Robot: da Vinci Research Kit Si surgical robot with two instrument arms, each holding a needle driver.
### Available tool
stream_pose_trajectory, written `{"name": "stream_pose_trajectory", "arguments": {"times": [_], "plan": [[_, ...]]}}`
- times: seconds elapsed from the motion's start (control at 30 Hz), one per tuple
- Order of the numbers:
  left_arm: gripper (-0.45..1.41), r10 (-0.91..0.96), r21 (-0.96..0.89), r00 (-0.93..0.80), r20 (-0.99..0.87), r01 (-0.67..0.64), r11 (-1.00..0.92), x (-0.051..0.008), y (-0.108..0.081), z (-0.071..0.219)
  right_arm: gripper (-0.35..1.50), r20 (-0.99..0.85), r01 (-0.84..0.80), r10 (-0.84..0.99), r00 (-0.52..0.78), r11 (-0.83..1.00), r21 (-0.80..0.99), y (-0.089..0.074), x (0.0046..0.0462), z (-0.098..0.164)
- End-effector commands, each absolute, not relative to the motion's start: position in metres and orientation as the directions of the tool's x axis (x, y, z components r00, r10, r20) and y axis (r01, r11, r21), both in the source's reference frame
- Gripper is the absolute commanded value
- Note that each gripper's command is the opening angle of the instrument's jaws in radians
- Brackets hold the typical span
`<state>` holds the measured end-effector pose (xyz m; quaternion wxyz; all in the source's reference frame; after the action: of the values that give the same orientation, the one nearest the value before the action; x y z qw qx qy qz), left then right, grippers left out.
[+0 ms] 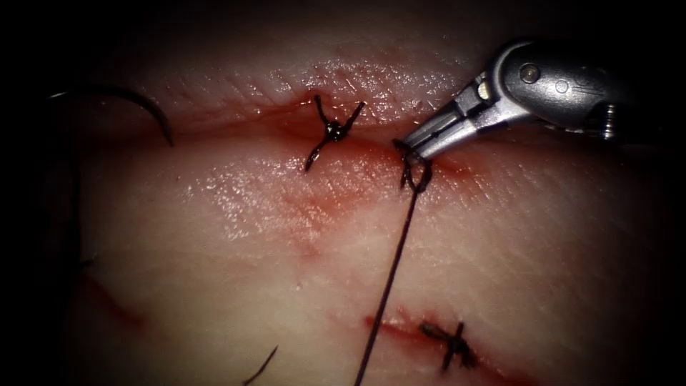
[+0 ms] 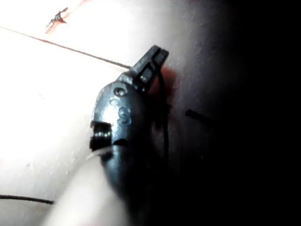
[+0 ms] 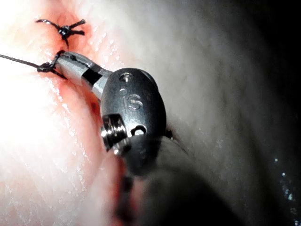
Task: Wound Closure
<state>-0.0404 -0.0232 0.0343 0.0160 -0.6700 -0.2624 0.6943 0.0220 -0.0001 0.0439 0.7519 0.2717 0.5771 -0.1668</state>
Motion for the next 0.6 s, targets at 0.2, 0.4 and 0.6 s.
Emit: {"name": "stream_pose_trajectory", "arguments": {"times": [0.2, 0.4, 0.6], "plan": [[-0.45, 0.377, -0.388, -0.103, -0.921, 0.342, -0.856, -0.0413, -0.0252, 0.0337, -0.35, -0.954, 0.536, 0.065, 0.293, 0.815, 0.220, 0.0021, 0.0234, 0.0452], [-0.45, 0.381, -0.391, -0.101, -0.919, 0.353, -0.850, -0.0421, -0.0267, 0.0332, -0.35, -0.947, 0.494, 0.059, 0.316, 0.842, 0.217, 0.0031, 0.0232, 0.0462], [-0.45, 0.393, -0.401, -0.100, -0.914, 0.372, -0.837, -0.0432, -0.0290, 0.0325, -0.35, -0.945, 0.488, 0.047, 0.324, 0.847, 0.210, 0.0028, 0.0231, 0.0472]]}}
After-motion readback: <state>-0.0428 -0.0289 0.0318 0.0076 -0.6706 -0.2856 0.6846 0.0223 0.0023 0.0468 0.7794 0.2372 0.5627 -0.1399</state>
